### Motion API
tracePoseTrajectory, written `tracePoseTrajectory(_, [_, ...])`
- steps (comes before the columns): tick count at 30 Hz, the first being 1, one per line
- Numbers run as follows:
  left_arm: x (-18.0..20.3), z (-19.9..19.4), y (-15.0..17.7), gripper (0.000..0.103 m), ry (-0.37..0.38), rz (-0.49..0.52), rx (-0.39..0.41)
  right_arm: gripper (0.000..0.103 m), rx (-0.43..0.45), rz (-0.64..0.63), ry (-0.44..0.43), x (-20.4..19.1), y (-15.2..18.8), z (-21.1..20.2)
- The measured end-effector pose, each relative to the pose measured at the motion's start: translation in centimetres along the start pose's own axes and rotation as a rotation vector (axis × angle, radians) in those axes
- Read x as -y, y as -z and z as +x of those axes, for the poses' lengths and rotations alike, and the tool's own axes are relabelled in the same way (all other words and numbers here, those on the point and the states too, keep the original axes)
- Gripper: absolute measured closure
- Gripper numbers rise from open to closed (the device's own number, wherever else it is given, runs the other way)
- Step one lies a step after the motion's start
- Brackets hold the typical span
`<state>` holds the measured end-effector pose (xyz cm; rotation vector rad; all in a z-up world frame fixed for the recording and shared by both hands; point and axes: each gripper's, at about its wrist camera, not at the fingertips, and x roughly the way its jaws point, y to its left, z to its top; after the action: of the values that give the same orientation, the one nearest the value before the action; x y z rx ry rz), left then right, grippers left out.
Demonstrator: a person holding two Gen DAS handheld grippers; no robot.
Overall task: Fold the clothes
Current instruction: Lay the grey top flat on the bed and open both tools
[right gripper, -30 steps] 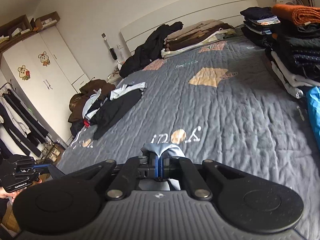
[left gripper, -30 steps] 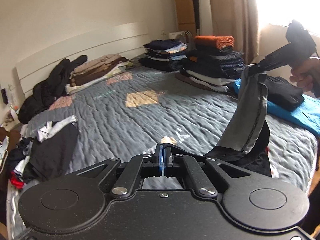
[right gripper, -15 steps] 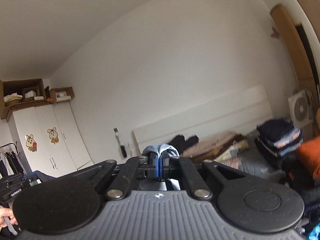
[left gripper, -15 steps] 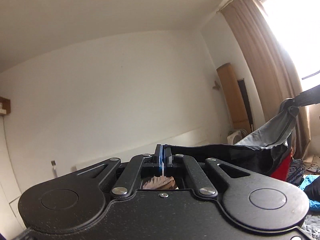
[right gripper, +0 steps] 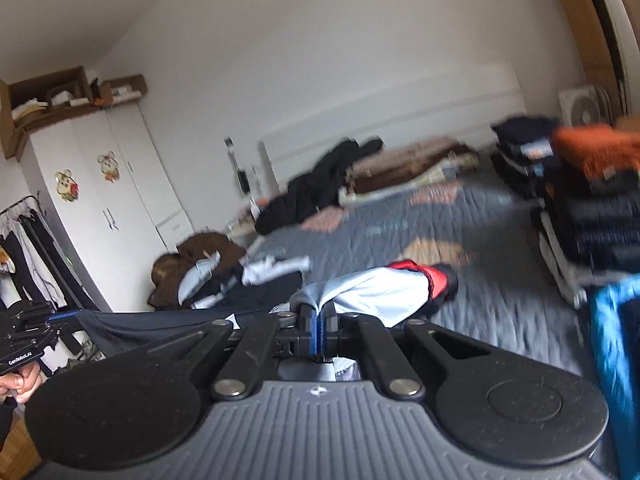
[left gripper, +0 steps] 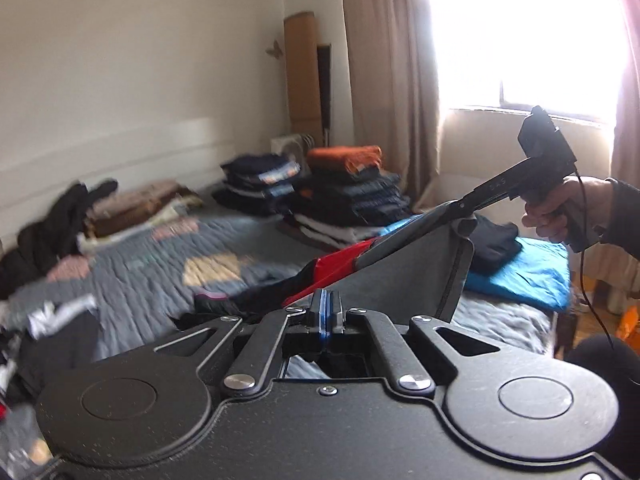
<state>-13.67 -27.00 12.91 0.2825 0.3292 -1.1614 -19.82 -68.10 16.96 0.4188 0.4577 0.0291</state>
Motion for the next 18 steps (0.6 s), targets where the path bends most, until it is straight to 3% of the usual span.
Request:
tracePoseTrajectory(5, [0.2, 1.2, 7.5, 0.103, 0.084, -0.115, -0.166, 0.101, -0.233, 0.068, 0.107, 2.9, 11.6, 0.9])
tracePoseTrajectory(8, [-0.3, 2.1, 9.3, 0.103, 0.081, -0.085, -0.295, 0.101, -0.354, 0.012, 0.162, 2.6, 16.1, 0.6])
tracePoseTrajectory(9, [-0.5, 1.9, 9.4, 0.103, 0.072, -0.088, -0.301, 0.101, -0.390, -0.019, 0.183, 2.3, 17.4, 0.4])
tracePoseTrajectory(12, [-1.0, 1.3, 9.9, 0.102, 0.044, -0.098, -0.319, 0.100, -0.392, -0.092, 0.270, 2.5, 17.9, -0.7])
tracePoseTrajectory(15, [-1.5, 2.1, 9.3, 0.101, -0.009, -0.146, -0.281, 0.097, -0.381, -0.163, 0.360, 2.8, 18.1, -1.9])
tracePoseTrajectory(18, [-1.8, 3.6, 9.1, 0.088, -0.042, -0.193, -0.265, 0.096, -0.336, -0.164, 0.416, 3.6, 17.2, -2.9])
